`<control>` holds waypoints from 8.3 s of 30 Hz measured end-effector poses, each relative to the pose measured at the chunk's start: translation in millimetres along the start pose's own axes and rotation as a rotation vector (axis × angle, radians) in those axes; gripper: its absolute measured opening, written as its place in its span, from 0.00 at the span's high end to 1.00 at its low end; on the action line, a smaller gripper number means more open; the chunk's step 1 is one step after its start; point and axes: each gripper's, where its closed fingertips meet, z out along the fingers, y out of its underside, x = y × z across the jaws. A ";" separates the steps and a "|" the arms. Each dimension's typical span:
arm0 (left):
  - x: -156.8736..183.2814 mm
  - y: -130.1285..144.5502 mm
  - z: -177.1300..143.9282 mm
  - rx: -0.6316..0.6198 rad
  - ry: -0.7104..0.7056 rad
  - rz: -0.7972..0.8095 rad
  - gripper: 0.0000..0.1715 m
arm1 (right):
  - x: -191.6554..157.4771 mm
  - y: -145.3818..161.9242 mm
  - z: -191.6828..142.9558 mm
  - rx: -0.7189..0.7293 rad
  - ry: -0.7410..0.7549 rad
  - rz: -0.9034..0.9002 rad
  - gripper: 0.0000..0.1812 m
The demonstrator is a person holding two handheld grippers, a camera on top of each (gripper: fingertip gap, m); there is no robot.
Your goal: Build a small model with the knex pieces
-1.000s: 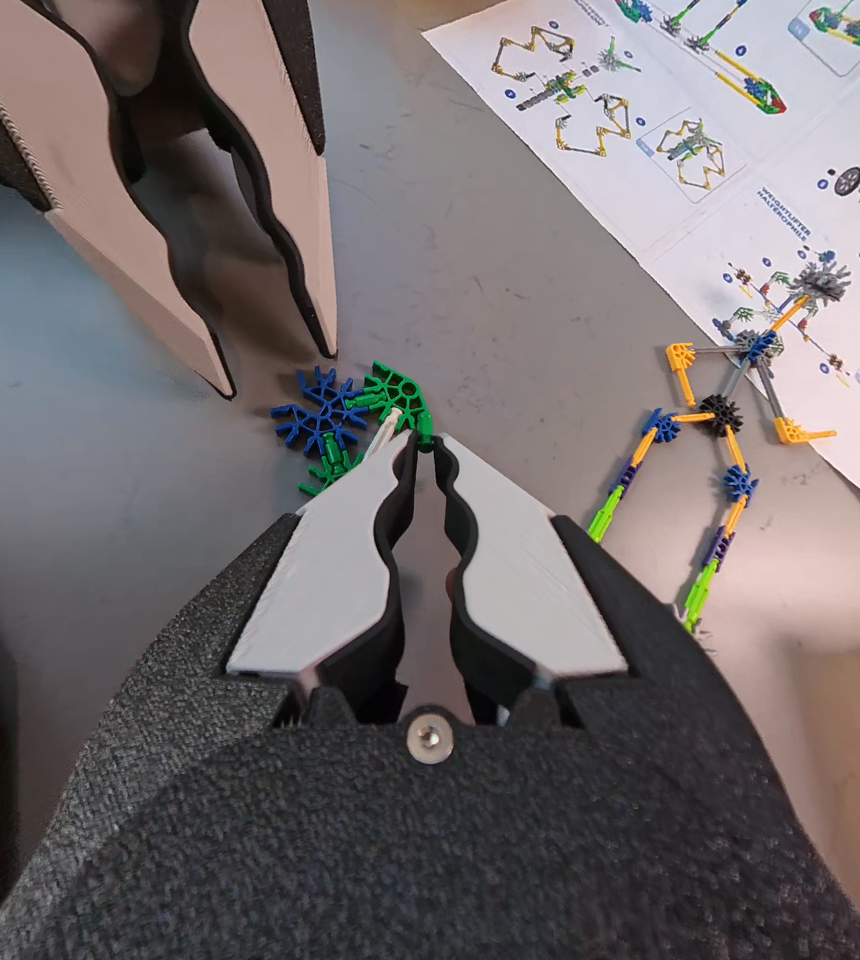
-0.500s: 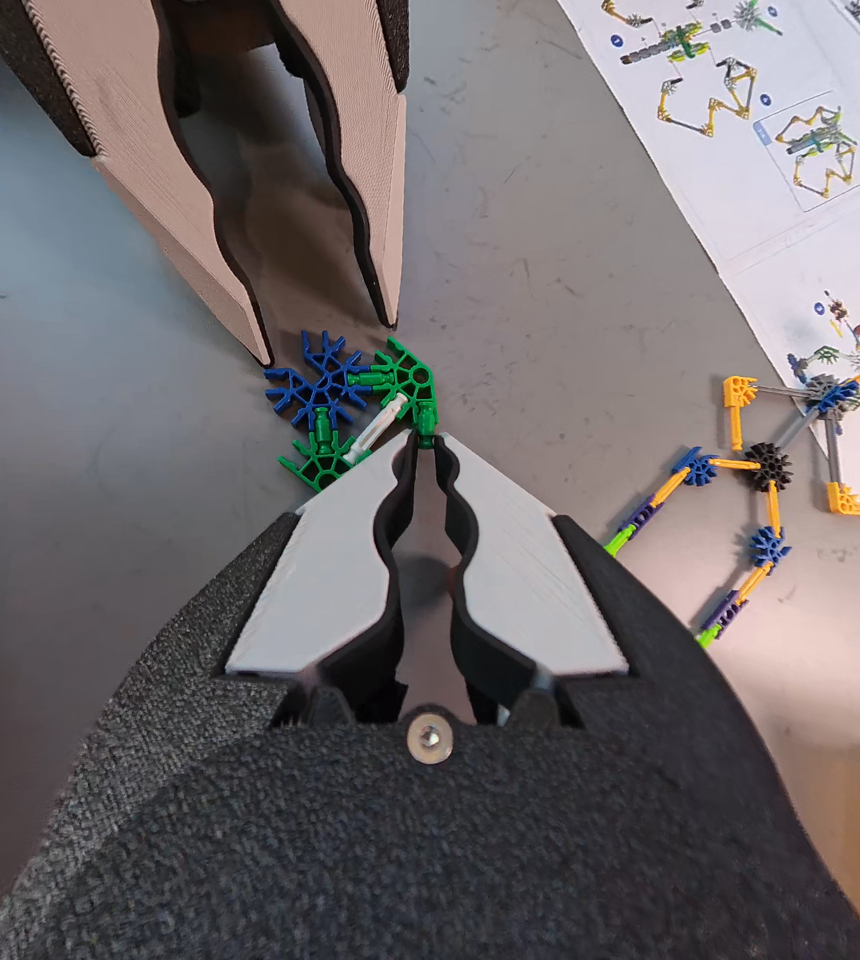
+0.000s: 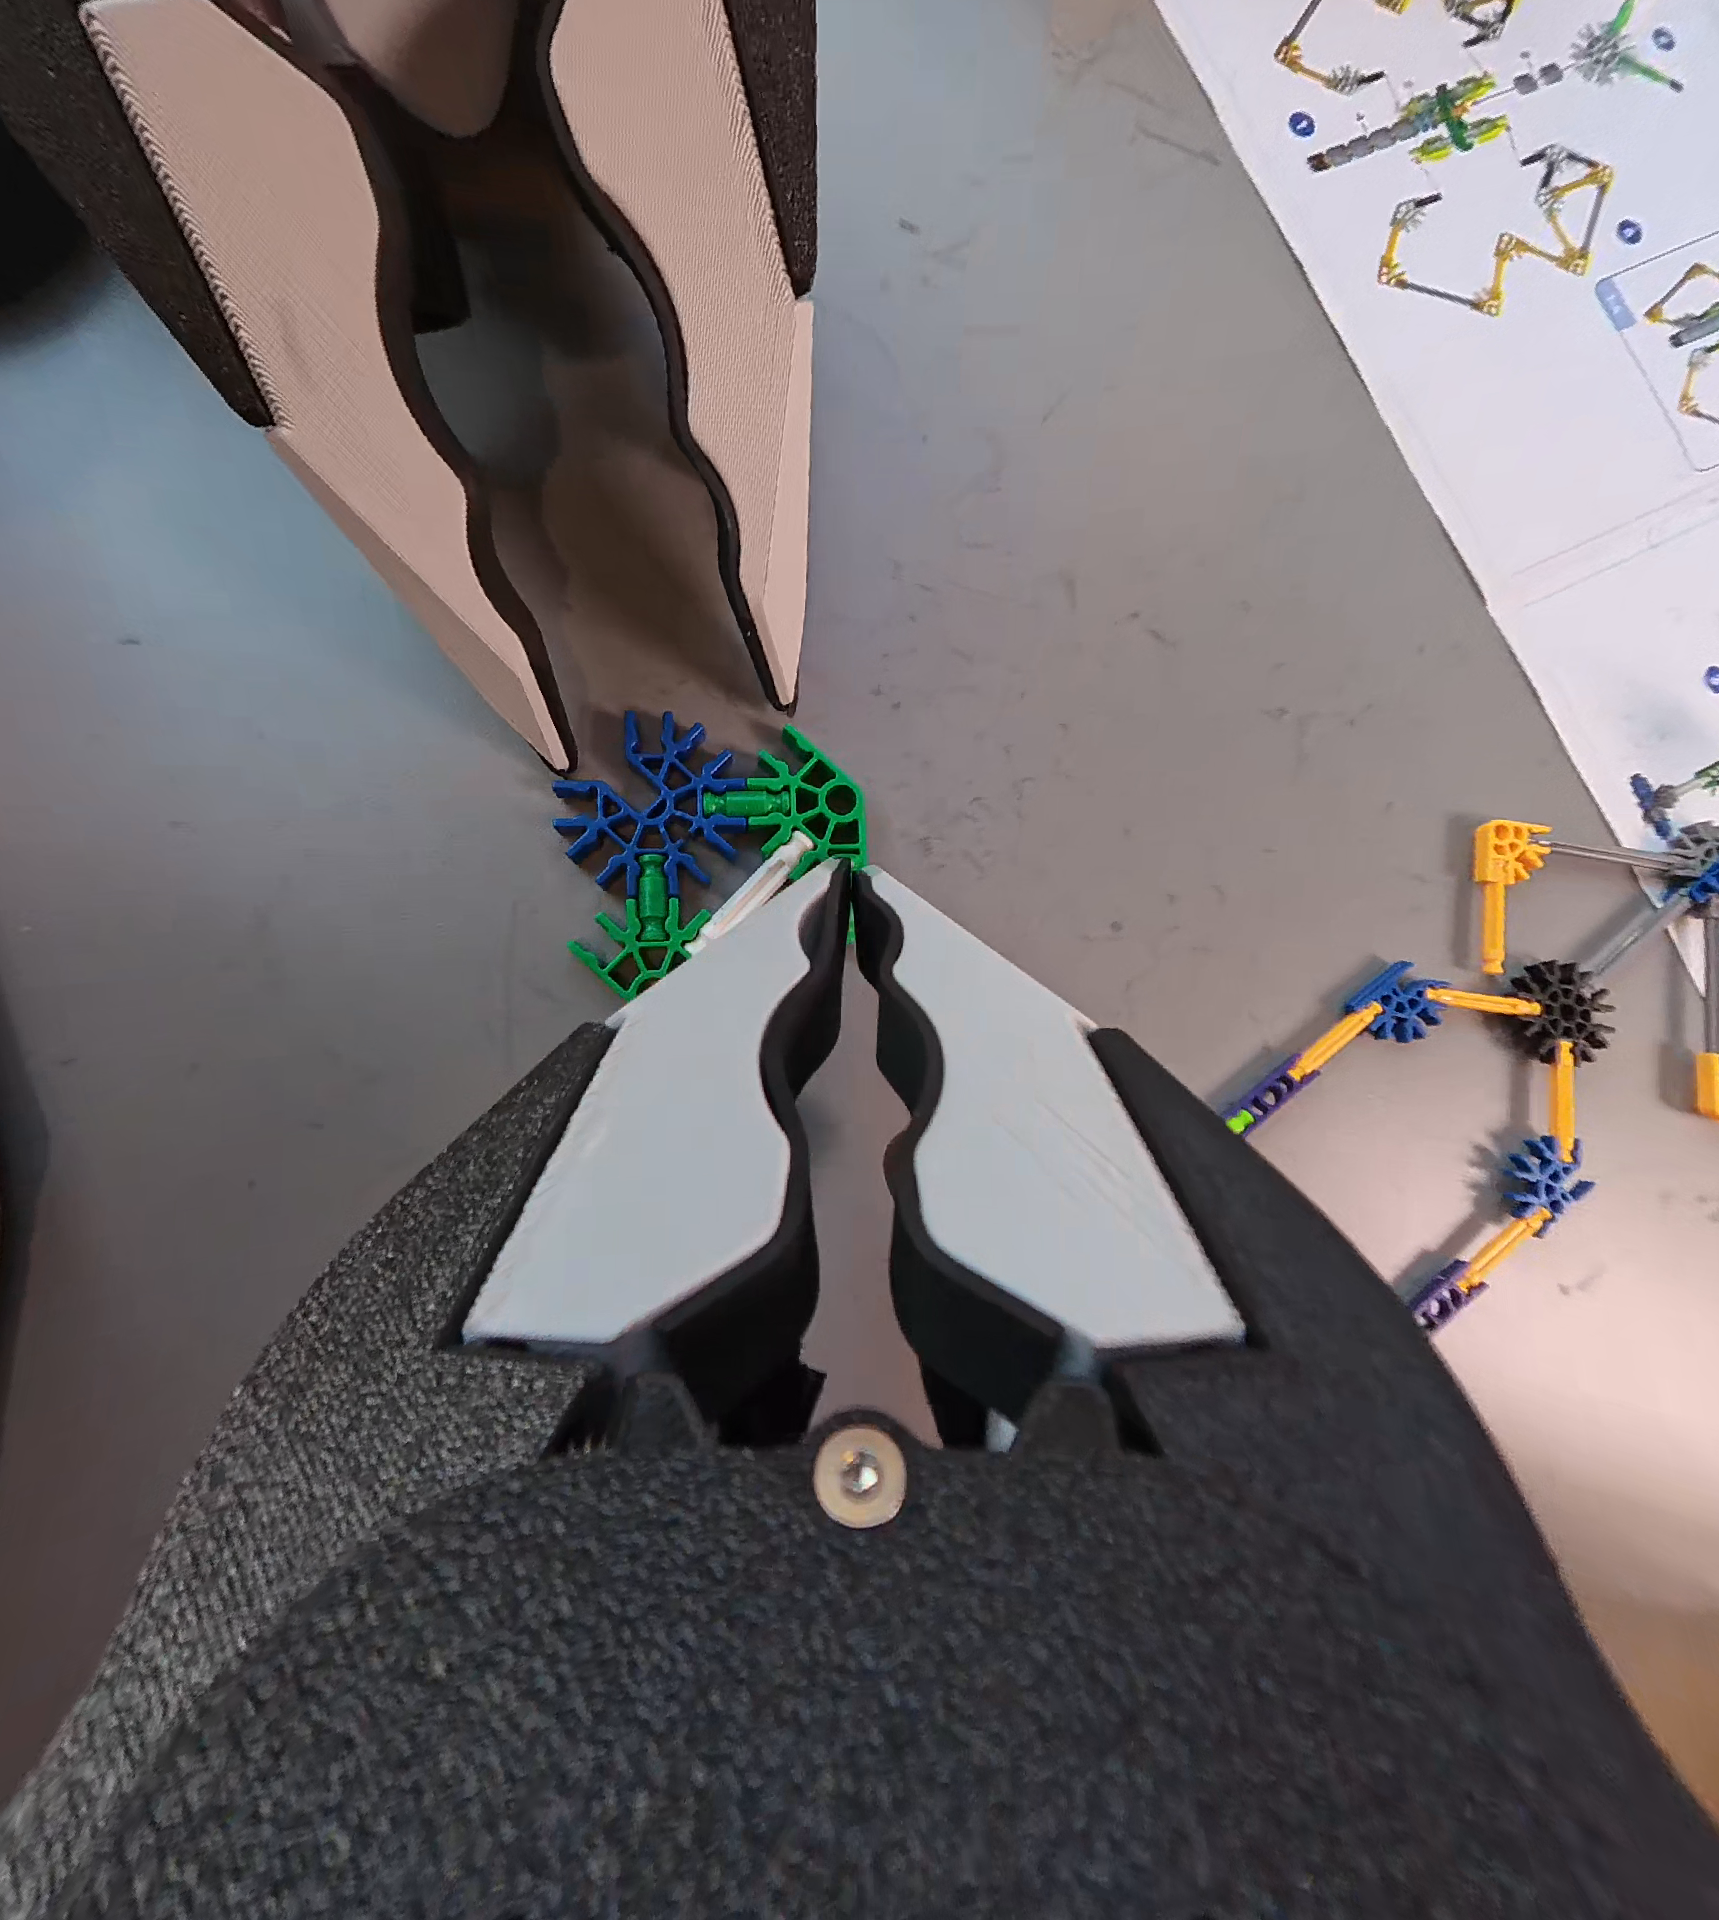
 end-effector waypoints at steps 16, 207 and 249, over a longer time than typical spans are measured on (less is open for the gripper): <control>-0.8 -0.3 1.5 0.001 0.030 -0.027 0.77 | 1.5 -2.7 7.9 -0.153 -0.119 -0.140 1.00; -46.8 9.6 -67.9 -0.015 -0.285 -0.405 0.86 | 27.9 -35.3 -21.5 0.431 0.035 0.029 0.84; -27.1 -55.9 -49.8 0.245 -0.514 0.326 0.79 | -4.1 -68.5 -21.7 0.531 -0.481 0.451 0.98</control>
